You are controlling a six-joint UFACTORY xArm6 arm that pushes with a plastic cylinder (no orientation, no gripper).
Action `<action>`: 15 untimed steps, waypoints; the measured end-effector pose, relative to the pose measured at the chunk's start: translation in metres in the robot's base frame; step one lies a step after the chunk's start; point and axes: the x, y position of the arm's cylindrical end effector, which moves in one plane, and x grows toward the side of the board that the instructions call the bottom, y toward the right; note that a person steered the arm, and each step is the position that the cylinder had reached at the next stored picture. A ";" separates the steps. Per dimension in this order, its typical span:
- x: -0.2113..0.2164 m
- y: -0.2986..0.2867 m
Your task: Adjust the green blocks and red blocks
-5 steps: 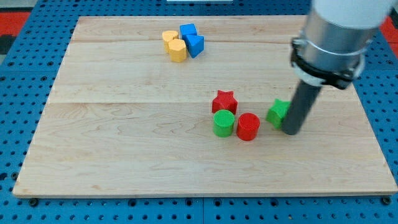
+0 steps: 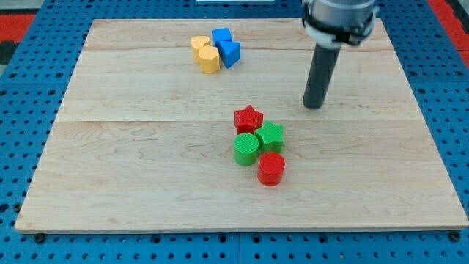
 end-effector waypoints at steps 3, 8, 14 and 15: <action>0.032 -0.093; 0.132 -0.013; 0.184 -0.126; 0.176 -0.048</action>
